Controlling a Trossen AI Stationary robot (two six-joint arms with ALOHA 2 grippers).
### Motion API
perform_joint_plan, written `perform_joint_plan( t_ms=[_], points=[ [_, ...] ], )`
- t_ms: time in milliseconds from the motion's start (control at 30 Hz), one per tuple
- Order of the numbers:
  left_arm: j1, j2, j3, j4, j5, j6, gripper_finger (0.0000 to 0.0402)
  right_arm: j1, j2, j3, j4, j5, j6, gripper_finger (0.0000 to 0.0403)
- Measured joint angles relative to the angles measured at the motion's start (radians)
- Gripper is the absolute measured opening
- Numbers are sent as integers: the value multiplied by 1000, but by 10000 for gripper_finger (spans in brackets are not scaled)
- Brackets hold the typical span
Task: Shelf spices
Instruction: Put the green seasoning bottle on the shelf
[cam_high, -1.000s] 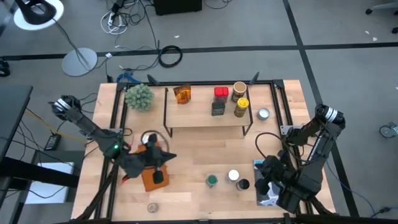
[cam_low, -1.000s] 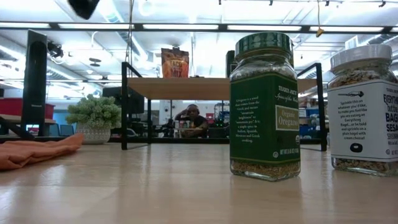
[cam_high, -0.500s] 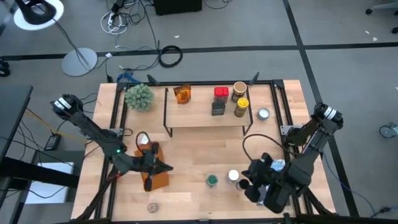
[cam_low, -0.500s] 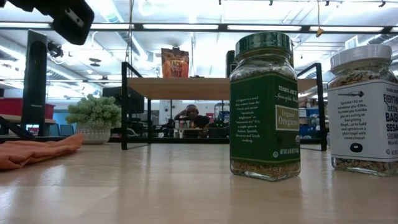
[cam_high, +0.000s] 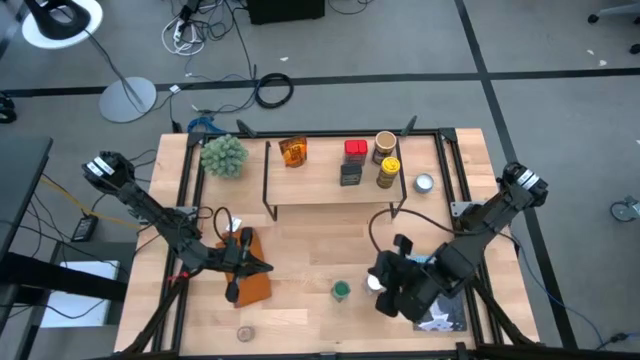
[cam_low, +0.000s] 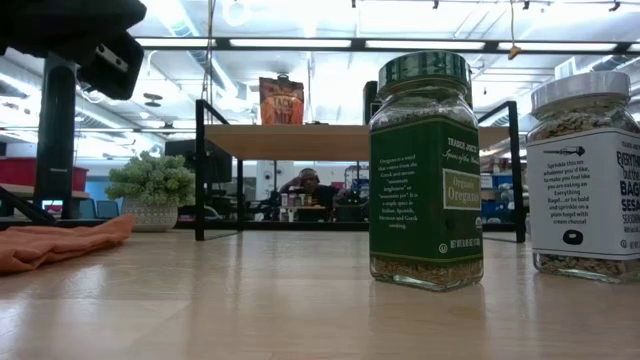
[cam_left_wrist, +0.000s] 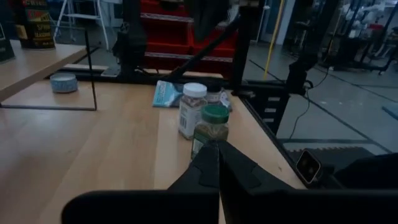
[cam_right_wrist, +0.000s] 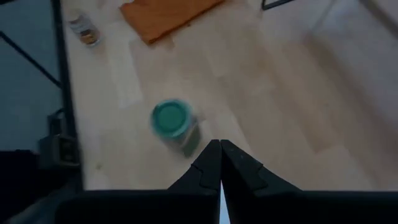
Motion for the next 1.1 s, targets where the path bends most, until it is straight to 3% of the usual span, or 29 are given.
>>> perform_joint_plan(
  t_ms=[167,467,800,1100],
  points=[
    [0,0,0,-6,0,14,1,-64,0,0,3,-25,-115,34],
    [21,0,0,-10,0,38,1,-150,0,0,170,-224,-379,119],
    [31,1,0,-31,0,38,1,-152,0,0,202,-241,-492,197],
    [31,1,0,-31,0,37,1,-157,10,1,286,-255,-559,212]
  ],
)
